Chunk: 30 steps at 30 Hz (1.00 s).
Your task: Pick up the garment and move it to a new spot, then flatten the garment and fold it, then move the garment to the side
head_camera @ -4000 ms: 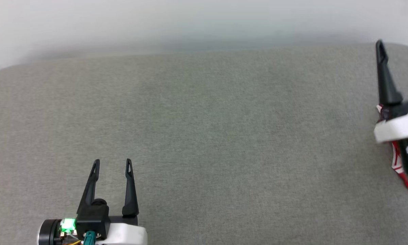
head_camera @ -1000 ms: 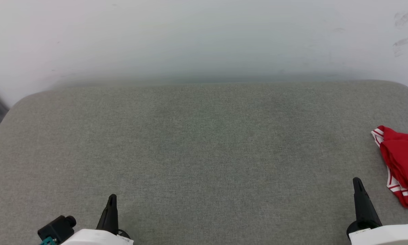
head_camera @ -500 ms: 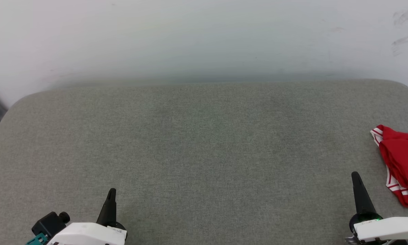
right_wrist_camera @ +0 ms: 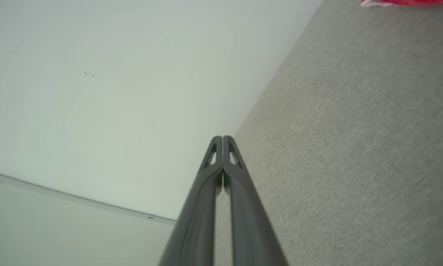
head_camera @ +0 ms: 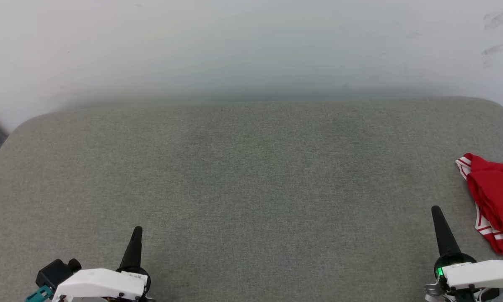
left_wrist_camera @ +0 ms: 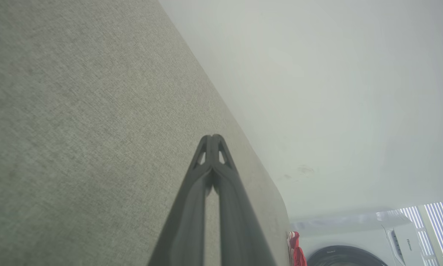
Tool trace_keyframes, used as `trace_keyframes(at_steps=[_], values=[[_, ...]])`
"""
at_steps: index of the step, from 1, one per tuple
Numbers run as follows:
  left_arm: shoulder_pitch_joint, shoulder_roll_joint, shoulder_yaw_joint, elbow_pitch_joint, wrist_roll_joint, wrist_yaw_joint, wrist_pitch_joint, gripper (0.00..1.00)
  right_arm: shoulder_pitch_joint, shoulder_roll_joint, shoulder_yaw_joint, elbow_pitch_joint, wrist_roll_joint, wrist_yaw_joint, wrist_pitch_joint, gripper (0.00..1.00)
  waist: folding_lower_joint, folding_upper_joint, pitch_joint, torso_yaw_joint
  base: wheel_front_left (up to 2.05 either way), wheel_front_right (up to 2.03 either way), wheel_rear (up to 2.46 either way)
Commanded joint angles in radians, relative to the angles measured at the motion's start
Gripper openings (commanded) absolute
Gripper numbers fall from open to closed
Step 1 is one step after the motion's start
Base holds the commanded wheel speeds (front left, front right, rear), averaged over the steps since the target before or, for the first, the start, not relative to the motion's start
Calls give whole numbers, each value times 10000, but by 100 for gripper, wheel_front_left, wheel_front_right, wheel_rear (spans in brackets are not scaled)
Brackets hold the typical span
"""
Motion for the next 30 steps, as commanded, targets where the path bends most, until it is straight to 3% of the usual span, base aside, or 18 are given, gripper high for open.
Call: trace_keyframes(at_steps=[1,30], values=[[-282,43,50,-44,-243,-75,64,0,-216,-77,-25,-15,257,-2,44,0,0,-1,1,-2,0,0,0],[-837,-40,465,344,-3016,-518,773,0,-740,-36,-129,427,2823,-2,746,0,0,-1,30,-59,0,0,0]])
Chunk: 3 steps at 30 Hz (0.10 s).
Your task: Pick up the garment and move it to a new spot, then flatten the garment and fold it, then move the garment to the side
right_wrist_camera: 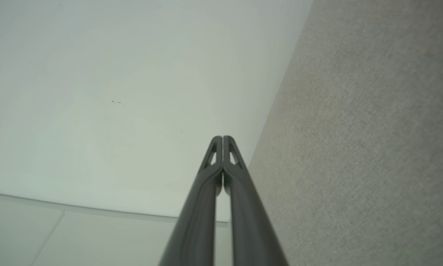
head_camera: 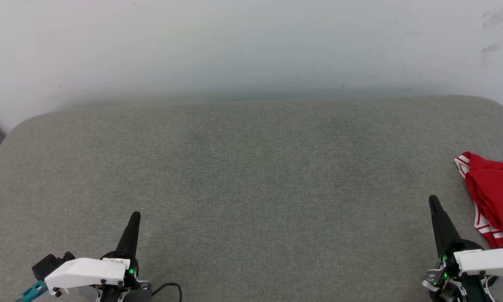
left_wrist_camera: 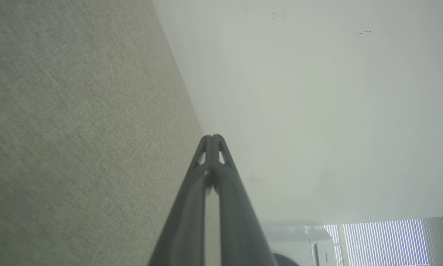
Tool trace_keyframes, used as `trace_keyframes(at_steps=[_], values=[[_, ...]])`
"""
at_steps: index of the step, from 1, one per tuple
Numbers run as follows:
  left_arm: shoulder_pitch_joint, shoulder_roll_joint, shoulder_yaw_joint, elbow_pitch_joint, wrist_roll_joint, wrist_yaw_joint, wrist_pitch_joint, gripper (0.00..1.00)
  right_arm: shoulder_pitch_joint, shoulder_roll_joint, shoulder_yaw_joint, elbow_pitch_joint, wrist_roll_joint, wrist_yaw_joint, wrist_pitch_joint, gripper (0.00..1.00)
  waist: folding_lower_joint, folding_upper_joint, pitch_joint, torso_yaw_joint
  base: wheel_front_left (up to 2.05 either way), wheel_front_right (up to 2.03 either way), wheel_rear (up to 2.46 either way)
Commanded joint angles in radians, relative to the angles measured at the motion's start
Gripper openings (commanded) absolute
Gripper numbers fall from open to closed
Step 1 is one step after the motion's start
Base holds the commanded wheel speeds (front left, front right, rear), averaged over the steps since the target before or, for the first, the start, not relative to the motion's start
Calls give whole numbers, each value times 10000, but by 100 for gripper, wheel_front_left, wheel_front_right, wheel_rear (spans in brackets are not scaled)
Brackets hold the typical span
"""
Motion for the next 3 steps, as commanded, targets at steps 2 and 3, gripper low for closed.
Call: trace_keyframes(at_steps=[2,3], values=[[-250,1,72,14,-309,-90,89,0,-202,-31,-26,33,305,-2,78,0,0,0,2,-5,0,0,0],[-259,-3,86,27,-389,-103,119,0,-225,-30,-30,47,379,-3,87,0,0,0,3,-7,0,0,0]])
